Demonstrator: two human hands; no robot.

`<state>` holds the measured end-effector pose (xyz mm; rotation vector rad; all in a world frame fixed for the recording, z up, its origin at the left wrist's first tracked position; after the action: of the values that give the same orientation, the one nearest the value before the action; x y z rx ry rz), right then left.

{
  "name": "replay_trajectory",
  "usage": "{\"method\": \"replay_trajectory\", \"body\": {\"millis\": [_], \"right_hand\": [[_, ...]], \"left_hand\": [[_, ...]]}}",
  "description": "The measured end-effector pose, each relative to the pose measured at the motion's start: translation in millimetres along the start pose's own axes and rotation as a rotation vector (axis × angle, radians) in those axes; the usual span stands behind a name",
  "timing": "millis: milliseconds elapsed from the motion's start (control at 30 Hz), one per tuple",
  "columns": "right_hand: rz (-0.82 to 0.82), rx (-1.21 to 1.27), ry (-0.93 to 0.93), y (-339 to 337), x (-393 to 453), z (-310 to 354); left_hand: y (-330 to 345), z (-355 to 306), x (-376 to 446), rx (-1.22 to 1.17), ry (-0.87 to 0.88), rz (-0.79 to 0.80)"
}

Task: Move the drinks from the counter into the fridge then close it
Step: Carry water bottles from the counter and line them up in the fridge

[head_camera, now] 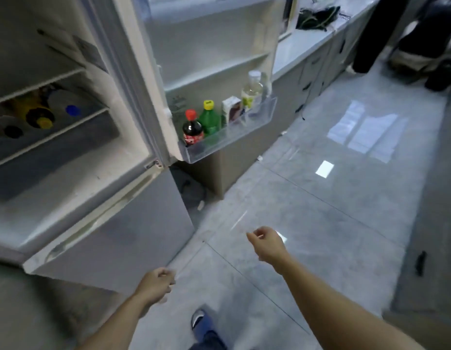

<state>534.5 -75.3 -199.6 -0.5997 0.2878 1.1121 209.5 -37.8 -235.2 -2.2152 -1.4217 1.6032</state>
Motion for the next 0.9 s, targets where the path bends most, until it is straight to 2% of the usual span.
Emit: {"method": "replay_trajectory", "body": {"millis": [167,333,467,633,900], "right_hand": [[-0.25,0.262,0.352,-92,-60,-142],[-0.407,0.435,0.569,-120,-133,-229],[-0.489,0.517,0.684,-115,-171,-259],[-0.564,0.569,0.777,-104,-187,-276],[-0.635,0.63,0.908,-109,-192,-301]], "left_hand": [[60,38,-29,0.115,-0.121,0.111],[84,43,-38,0.212,-0.169,0.118],[99,23,-19,0.282,-0.174,0.186],[121,-35,25,0.407,-0.039,0.285],[170,-156,82,0.334,0.05,0.346]]}}
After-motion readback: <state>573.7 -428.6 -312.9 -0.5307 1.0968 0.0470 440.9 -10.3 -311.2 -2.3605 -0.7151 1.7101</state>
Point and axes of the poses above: each hand's wrist, its own x-axis towards the middle knuckle, its own y-axis out of the palm, z = x × y, the point moved 3 cm from there along x, towards the middle knuckle, and after that the axes turned 13 degrees about x, right-handed, at the moved point
